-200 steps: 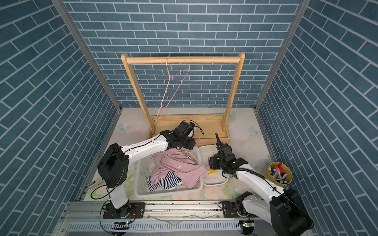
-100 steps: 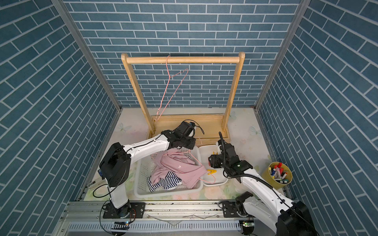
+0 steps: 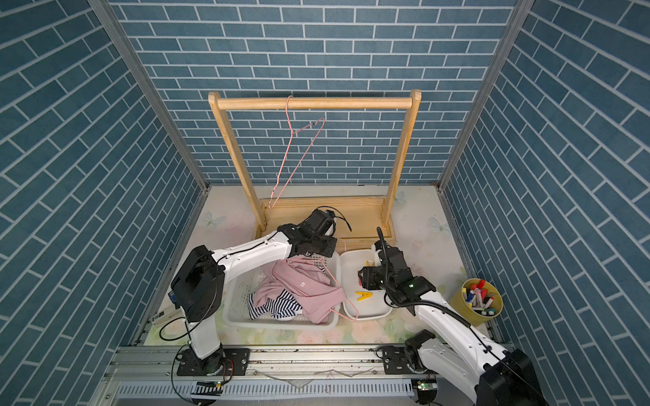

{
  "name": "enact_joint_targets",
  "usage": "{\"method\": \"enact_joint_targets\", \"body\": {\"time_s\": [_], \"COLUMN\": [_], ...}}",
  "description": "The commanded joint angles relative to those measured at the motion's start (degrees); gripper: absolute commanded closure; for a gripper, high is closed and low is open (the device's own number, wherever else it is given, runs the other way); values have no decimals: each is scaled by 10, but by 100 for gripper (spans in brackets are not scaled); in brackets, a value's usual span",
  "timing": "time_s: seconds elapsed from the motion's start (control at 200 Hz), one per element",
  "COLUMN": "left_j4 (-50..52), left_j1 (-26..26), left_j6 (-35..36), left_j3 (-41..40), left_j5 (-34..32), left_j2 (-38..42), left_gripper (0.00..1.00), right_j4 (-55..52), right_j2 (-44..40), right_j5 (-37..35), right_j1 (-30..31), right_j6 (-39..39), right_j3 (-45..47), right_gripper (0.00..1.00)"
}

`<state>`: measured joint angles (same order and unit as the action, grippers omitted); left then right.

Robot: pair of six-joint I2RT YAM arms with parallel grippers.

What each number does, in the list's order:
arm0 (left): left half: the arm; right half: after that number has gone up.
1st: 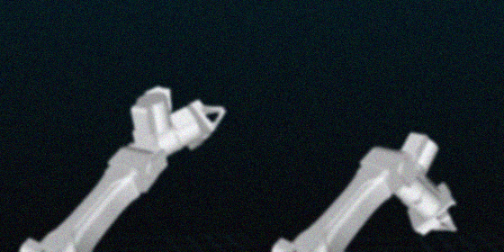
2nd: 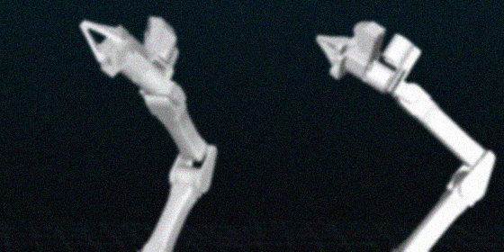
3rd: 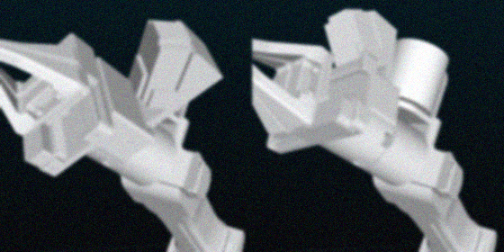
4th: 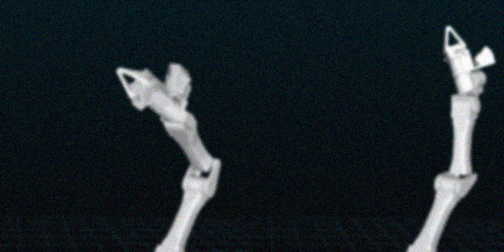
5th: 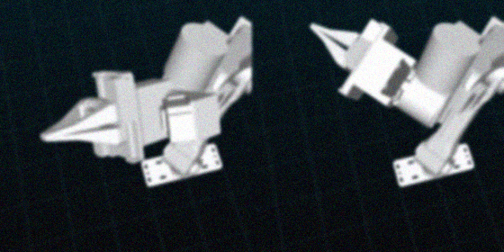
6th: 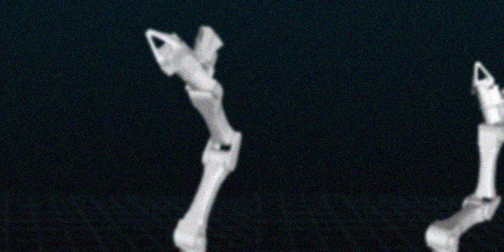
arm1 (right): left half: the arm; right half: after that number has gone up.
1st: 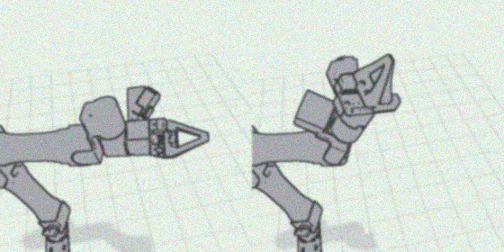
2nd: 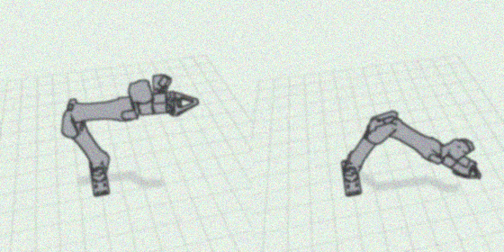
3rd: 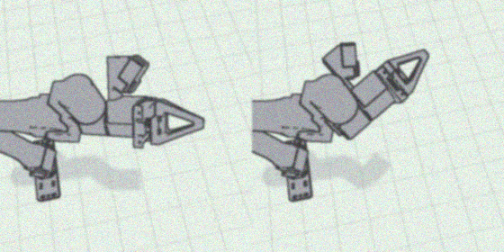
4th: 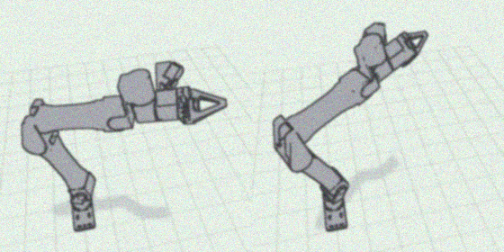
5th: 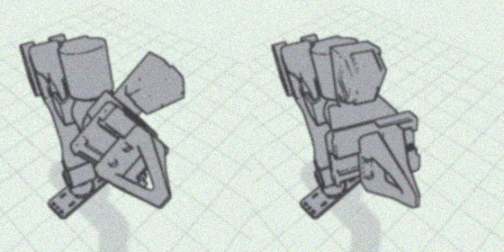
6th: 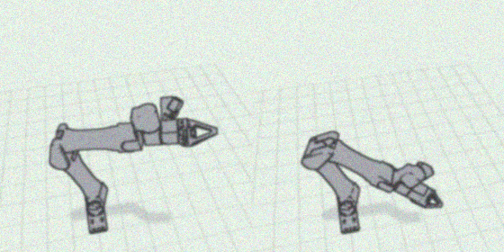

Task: Remove the clothespins securing tank tops to the hanger
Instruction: Pick up the hanger from the basket.

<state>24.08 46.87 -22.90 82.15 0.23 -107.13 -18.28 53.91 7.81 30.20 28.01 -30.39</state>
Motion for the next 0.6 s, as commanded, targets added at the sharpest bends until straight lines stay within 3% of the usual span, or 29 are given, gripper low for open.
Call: {"method": "enact_joint_targets", "body": {"time_s": [0.0,0.39,0.595], "left_j4": [23,-12,3], "left_j1": [0,3,43], "left_j6": [17,6,26], "left_j3": [-2,-53,-50], "left_j5": [-32,-67,-173], "left_j2": [27,131,184], "left_gripper": [100,100,100], "right_j4": [-12,-13,14], "right_j2": [-14,-29,-77], "right_j5": [8,16,85], "right_j1": [-2,-2,-1], "right_j6": [-8,2,-1], "right_j3": [-21,-29,-29], "right_gripper": [40,39,36]}}
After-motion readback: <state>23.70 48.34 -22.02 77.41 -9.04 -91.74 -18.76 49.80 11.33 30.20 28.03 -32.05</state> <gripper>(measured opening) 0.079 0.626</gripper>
